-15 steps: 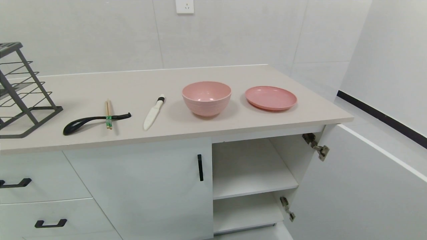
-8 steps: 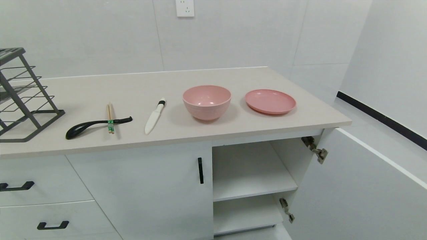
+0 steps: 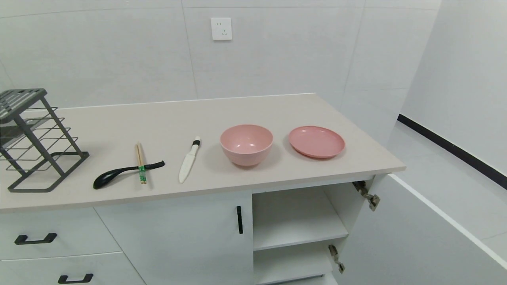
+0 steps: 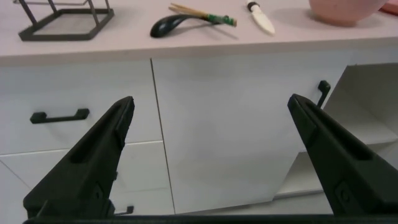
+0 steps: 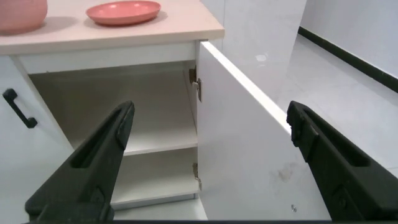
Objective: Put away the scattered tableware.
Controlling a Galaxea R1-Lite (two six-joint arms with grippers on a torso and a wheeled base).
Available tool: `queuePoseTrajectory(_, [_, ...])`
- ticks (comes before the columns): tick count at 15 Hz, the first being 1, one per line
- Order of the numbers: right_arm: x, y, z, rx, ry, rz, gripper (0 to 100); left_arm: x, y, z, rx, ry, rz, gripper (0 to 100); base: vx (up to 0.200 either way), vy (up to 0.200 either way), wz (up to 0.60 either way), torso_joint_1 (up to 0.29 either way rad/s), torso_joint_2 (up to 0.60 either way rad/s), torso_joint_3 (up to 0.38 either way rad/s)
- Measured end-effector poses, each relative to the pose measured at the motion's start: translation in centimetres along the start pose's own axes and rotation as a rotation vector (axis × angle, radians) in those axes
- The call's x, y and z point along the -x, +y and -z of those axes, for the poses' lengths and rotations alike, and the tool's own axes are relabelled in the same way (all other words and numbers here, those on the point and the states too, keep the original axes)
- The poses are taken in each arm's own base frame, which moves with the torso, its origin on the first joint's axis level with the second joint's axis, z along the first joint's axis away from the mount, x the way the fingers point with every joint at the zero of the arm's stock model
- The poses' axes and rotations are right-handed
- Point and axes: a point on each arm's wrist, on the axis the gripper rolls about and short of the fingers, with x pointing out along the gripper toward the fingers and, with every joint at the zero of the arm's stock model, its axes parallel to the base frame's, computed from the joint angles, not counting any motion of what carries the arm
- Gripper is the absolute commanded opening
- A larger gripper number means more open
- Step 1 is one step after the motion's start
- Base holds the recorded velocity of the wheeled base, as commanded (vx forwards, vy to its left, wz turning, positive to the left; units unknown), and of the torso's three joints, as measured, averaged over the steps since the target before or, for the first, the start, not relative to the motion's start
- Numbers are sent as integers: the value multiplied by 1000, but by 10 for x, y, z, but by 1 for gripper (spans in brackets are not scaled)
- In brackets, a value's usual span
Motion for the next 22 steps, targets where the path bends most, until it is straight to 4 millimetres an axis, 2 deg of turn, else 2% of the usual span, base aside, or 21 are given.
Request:
queuePoseTrajectory(2, [0,0,0,0,0,0,100,0,0,0,0,0,0,100,0,0,0,278,-520,-241])
queuePoseTrajectory(7, [0,0,0,0,0,0,100,0,0,0,0,0,0,100,200,0,0,279,-542,-261])
queuePoseTrajectory(17, [0,0,0,0,0,0,100,0,0,0,0,0,0,100,0,0,0,266,-514,-251])
queuePoseTrajectory(22, [0,0,0,4,-1,0,100,0,0,0,0,0,-1,100,0,0,0,31,-59,-27])
